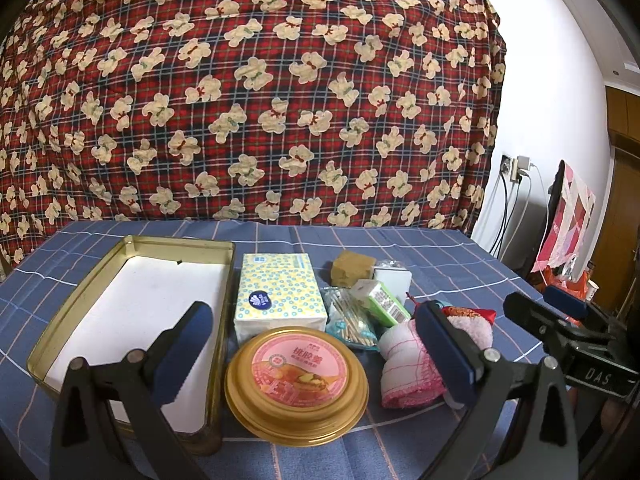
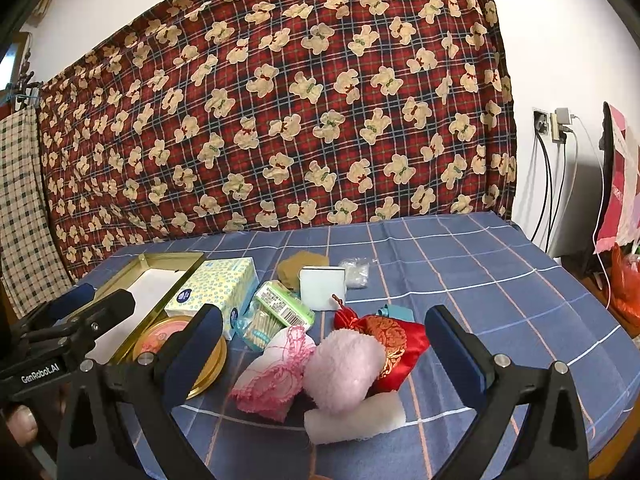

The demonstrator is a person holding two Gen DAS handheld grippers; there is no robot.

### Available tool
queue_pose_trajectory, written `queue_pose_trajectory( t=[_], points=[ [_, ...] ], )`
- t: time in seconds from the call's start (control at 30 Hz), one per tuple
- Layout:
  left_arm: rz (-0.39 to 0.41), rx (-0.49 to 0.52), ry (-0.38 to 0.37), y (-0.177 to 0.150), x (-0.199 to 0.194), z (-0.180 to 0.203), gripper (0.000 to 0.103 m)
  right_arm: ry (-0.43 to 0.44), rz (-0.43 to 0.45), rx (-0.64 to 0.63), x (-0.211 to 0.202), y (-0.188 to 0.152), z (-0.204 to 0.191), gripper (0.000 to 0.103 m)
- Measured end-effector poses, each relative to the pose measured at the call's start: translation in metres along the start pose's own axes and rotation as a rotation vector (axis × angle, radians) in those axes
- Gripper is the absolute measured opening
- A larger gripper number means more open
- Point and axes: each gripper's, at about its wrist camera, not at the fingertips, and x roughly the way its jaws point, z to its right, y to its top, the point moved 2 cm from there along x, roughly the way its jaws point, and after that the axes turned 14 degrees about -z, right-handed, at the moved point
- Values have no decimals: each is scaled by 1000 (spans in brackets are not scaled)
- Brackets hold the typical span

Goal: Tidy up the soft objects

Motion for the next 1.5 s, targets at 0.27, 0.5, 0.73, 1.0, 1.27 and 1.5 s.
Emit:
queue_pose_trajectory(
  t=[0.27, 0.5, 0.73, 1.0, 1.27, 1.5],
  points=[
    [-1, 0, 1, -1, 0, 1, 103, 0, -2, 2, 1, -1, 0, 102],
    [-4, 0, 3, -1, 1, 1, 103, 1, -2, 2, 1, -2, 0, 102],
    [1, 2, 2, -1, 1, 1, 103, 0, -3, 3, 1, 0, 0, 102],
    [-8, 0, 3, -1, 1, 2, 103, -4, -4, 7, 1, -2, 3, 102],
    [-14, 8, 6, -5, 6, 4, 103, -15, -2, 30, 2, -6, 7, 102],
    [-23, 18, 13, -8, 11, 10, 103, -26, -13, 42, 5, -5, 13, 102]
  ],
)
